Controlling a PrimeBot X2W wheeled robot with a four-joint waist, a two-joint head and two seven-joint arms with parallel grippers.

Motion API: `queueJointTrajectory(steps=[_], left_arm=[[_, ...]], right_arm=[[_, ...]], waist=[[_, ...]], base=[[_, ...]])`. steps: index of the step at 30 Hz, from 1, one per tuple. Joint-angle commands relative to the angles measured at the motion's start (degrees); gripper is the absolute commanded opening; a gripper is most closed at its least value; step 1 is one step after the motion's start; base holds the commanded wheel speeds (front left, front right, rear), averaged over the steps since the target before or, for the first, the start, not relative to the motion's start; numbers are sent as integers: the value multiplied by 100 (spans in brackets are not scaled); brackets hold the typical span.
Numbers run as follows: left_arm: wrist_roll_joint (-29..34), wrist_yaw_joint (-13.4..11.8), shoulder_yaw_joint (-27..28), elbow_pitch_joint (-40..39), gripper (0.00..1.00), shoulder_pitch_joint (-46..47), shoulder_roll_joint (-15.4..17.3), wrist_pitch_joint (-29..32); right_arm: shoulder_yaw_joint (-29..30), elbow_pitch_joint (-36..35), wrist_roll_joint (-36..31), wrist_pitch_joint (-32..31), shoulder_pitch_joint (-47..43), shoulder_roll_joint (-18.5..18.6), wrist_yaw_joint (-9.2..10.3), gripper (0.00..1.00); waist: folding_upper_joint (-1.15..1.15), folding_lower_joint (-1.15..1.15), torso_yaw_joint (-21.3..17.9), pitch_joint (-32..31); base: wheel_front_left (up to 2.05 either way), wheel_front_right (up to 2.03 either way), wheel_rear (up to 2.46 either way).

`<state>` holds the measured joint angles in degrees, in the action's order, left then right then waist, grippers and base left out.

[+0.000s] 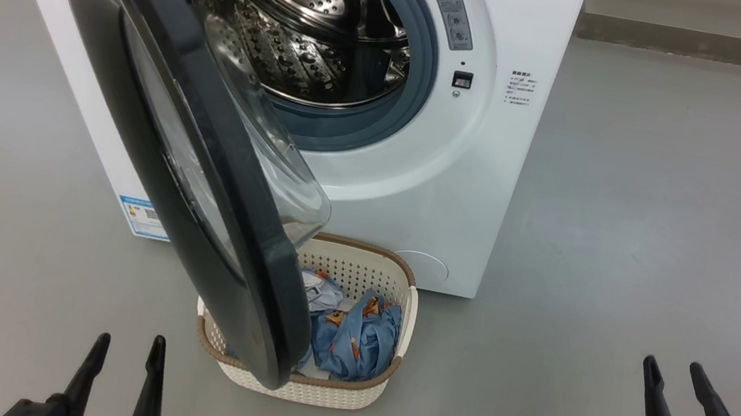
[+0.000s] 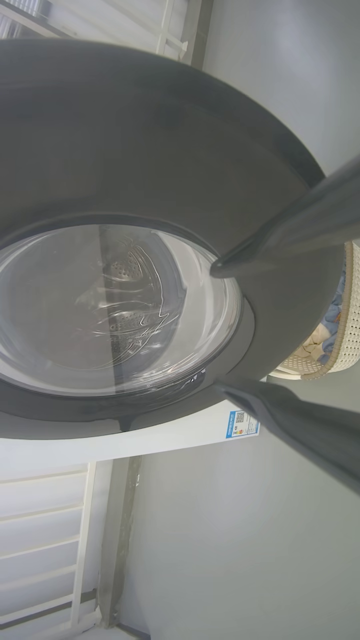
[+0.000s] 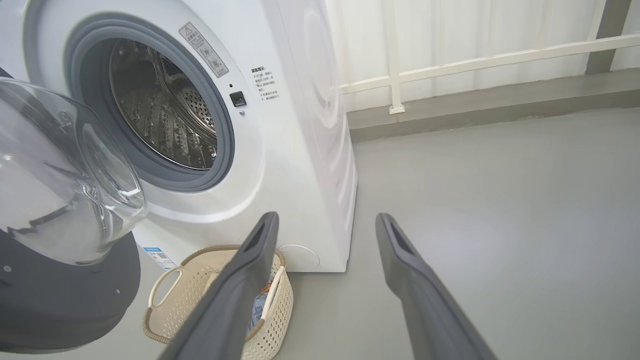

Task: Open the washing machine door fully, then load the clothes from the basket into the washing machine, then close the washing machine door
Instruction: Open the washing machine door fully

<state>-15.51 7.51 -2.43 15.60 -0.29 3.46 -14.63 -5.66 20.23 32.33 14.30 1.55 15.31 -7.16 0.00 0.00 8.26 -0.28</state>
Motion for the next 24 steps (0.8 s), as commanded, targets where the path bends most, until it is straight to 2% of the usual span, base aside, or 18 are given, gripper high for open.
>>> queueJointTrajectory(steps=[1,16,18,24], left_arm=[[26,-2,190,-162,100,149,39,-37],[42,-2,269,-158,98,244,61,-37],[55,-2,316,-205,0,300,57,-37],[-23,-2,558,-677,0,520,14,-37]], right_arm=[[-80,-139,-80,69,4,80,-33,100],[218,-183,-359,70,-260,-190,-33,100],[222,-199,-392,70,-272,-196,-33,100],[274,-234,-464,70,-316,-236,-33,100]], waist=[[0,0,5,4],[0,0,22,-2],[0,0,41,-5],[0,0,102,-19]], base=[[0,0,0],[0,0,0],[0,0,0],[0,0,0]])
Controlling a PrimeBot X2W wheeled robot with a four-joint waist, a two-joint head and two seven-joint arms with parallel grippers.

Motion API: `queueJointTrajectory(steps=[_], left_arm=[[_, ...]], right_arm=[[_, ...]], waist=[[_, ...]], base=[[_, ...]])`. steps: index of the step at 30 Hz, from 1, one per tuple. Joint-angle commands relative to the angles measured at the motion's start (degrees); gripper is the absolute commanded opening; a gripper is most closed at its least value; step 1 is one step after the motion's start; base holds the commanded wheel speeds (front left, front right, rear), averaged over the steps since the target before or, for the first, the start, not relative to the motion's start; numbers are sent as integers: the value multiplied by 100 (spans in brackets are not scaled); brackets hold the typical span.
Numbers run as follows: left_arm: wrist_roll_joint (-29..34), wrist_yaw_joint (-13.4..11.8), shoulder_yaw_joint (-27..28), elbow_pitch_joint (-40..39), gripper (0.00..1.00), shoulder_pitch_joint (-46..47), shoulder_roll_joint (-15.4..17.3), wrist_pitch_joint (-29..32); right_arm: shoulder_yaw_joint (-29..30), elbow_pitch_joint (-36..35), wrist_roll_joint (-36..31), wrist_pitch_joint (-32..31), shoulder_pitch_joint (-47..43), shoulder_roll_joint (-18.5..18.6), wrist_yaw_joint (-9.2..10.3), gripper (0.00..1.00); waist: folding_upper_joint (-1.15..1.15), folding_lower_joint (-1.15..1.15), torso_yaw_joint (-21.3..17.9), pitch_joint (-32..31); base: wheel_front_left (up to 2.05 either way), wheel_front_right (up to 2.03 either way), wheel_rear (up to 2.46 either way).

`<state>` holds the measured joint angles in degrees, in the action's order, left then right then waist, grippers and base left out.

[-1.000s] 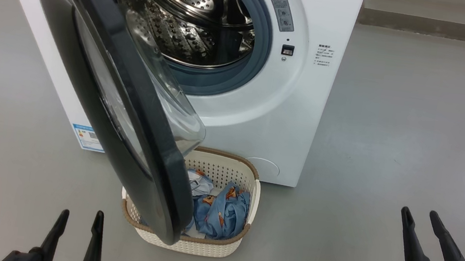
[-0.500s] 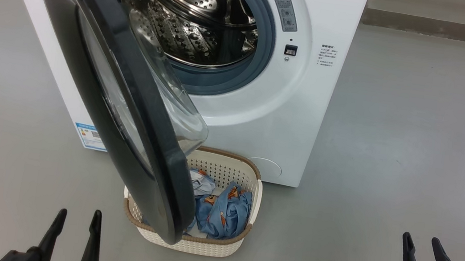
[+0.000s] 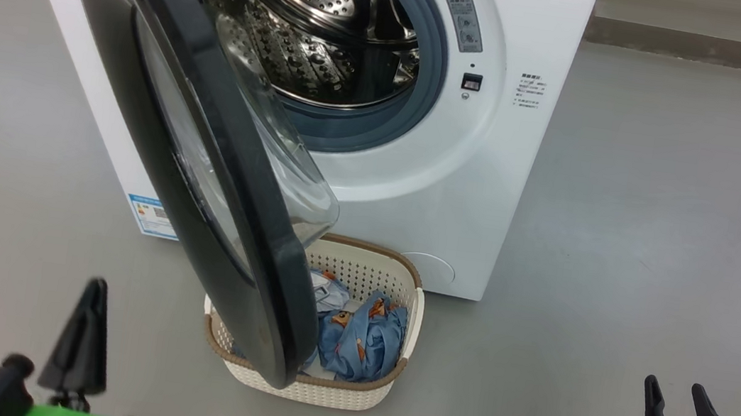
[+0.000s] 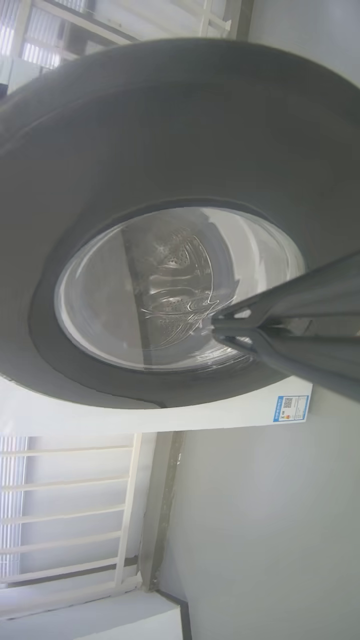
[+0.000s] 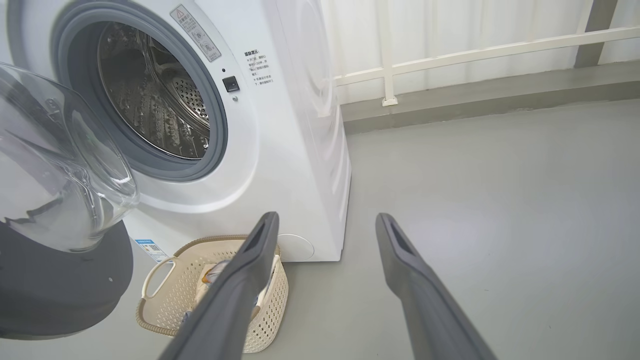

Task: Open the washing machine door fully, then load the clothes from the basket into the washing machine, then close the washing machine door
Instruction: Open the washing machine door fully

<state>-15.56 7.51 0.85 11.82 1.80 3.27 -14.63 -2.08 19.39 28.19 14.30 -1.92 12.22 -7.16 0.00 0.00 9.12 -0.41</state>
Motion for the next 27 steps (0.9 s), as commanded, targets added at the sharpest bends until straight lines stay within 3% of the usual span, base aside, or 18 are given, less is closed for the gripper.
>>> queueJointTrajectory(steps=[1,7,16,20,27], left_arm=[[-23,-2,263,-438,0,355,23,-37],[-10,-2,89,-1316,0,517,-18,-37],[100,-108,-1309,-2427,0,562,-37,221],[-160,-160,-2045,-1988,0,719,-38,285],[-500,-196,-2653,-879,0,1087,-38,123]], right_arm=[[-77,-153,-54,70,24,66,-33,100],[-46,-167,-76,70,-2,37,-33,100],[-45,-210,-117,70,8,48,-33,100],[-112,-206,-135,70,42,61,-33,100],[-185,-206,-142,70,114,64,-33,100]], waist=[[0,0,24,-9],[0,0,34,-26],[0,0,-12,26],[0,0,-57,76],[0,0,-148,131]], base=[[0,0,0],[0,0,0],[0,0,0],[0,0,0],[0,0,0]])
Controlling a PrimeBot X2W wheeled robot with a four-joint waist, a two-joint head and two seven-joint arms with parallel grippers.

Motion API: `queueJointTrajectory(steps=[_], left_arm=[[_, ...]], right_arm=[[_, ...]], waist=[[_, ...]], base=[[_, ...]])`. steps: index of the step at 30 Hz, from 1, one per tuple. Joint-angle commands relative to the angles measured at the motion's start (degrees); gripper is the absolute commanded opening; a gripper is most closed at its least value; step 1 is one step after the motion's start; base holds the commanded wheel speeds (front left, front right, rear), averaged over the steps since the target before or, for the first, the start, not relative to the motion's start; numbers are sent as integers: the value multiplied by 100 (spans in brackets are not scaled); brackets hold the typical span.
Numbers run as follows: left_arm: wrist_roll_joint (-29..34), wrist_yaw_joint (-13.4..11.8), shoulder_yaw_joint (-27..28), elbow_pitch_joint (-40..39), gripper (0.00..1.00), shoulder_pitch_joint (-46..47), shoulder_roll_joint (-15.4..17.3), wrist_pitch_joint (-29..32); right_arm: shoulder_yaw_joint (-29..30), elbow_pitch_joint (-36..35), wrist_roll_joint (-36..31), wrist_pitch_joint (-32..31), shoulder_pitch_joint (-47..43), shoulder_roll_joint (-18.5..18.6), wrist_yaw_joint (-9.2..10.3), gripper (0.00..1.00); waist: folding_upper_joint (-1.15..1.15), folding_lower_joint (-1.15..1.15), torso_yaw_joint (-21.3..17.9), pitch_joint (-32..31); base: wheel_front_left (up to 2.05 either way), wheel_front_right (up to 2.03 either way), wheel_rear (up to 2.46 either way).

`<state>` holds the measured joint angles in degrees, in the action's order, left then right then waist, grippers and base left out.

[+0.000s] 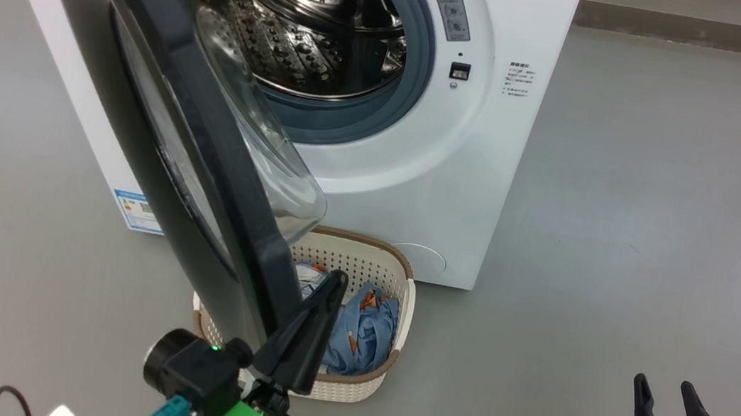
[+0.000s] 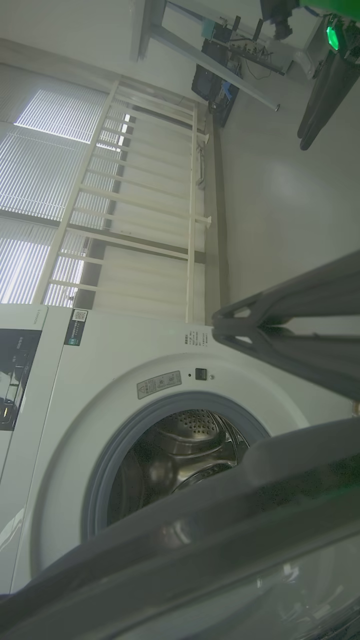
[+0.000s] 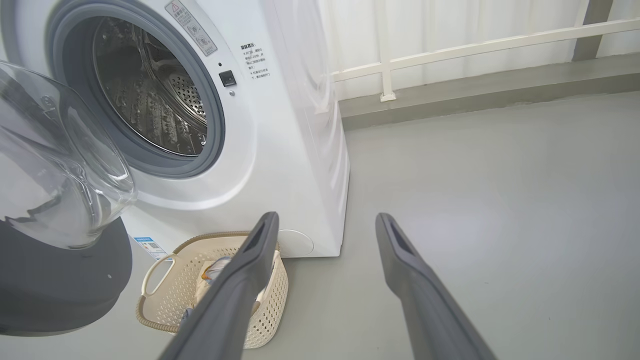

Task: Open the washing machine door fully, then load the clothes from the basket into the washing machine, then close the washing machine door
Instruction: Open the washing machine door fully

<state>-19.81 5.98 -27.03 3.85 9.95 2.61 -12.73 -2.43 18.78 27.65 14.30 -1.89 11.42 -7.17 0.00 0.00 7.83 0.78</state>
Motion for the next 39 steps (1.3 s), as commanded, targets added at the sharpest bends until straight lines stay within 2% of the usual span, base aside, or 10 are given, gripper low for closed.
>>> queueJointTrajectory(steps=[1,12,26,39], left_arm=[[-140,-59,97,45,0,317,28,-94],[-514,-190,116,1276,0,722,27,-222],[-532,-163,617,1490,0,772,27,-226],[-388,-112,942,1450,0,485,27,-227]], right_arm=[[-158,-150,-89,70,119,147,-32,100],[-144,-195,-92,70,131,148,-32,100],[-93,-278,-106,70,150,163,-32,100],[-78,-309,-114,70,157,184,-32,100]], waist=[[0,0,-31,19],[0,0,-66,44],[0,0,47,108],[0,0,383,88]], base=[[0,0,0],[0,0,0],[0,0,0],[0,0,0]])
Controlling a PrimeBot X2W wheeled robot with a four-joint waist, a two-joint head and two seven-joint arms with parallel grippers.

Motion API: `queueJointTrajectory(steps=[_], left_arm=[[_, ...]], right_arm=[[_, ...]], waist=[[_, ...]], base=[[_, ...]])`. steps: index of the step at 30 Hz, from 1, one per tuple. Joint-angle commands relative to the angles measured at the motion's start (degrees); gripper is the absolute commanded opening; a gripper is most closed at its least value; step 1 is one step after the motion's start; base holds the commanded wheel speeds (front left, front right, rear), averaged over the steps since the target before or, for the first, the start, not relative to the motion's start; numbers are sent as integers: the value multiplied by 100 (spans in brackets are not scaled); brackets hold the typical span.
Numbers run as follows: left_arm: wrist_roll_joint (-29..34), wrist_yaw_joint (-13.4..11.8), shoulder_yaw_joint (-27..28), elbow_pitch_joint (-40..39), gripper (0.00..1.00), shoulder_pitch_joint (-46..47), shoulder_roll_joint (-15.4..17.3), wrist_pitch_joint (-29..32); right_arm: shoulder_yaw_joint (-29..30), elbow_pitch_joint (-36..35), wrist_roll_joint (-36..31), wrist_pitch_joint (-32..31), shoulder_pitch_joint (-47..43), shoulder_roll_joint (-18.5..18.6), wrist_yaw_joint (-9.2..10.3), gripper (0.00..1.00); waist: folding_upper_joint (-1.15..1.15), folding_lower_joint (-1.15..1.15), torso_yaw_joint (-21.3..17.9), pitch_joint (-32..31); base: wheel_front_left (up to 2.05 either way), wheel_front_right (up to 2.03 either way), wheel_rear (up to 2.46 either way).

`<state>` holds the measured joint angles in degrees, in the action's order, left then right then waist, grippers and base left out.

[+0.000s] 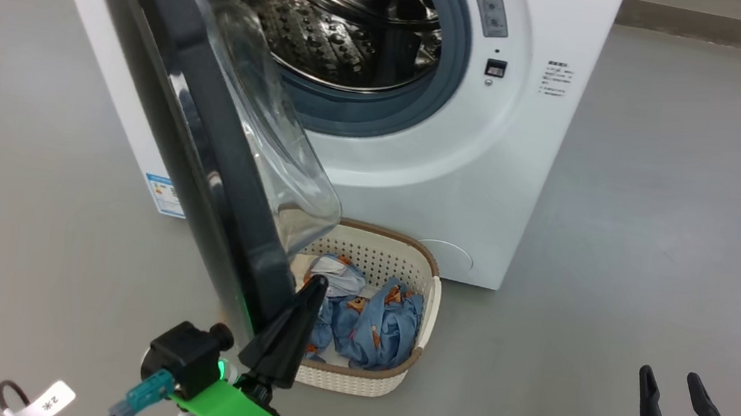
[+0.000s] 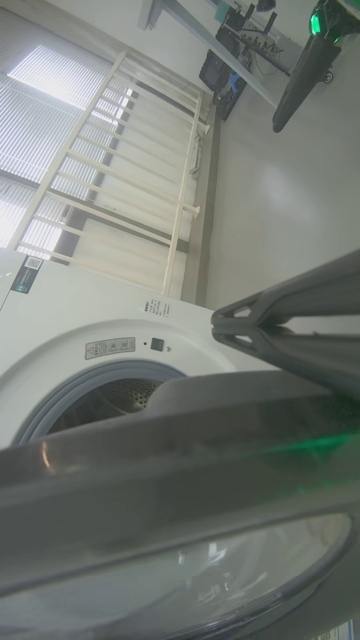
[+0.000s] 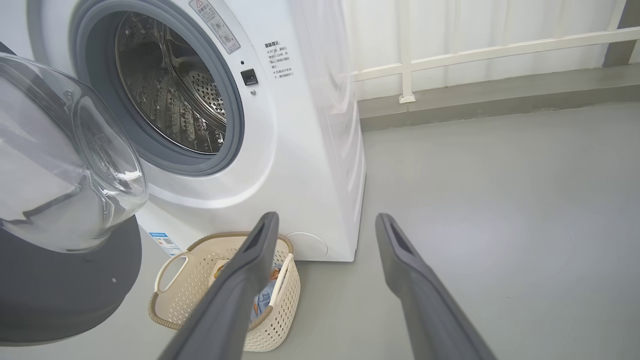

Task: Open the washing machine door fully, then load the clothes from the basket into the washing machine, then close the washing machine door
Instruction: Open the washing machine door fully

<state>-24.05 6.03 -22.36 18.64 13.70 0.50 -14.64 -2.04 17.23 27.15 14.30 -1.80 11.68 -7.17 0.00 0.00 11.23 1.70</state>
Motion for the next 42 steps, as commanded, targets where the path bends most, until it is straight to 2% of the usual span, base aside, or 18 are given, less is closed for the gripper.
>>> queueJointTrajectory(steps=[1,20,42], left_arm=[[40,-117,487,-46,0,72,238,-35],[287,-287,963,-401,0,-543,307,-36],[288,-857,2122,-504,0,-704,768,-36]], right_arm=[[-115,-157,-65,70,147,159,-32,100],[-97,-188,-66,70,105,122,-32,100],[-108,-214,-55,70,45,121,-32,100]], waist=[[0,0,77,-8],[0,0,718,-61],[0,0,834,-51]], base=[[0,0,0],[0,0,0],[0,0,0]])
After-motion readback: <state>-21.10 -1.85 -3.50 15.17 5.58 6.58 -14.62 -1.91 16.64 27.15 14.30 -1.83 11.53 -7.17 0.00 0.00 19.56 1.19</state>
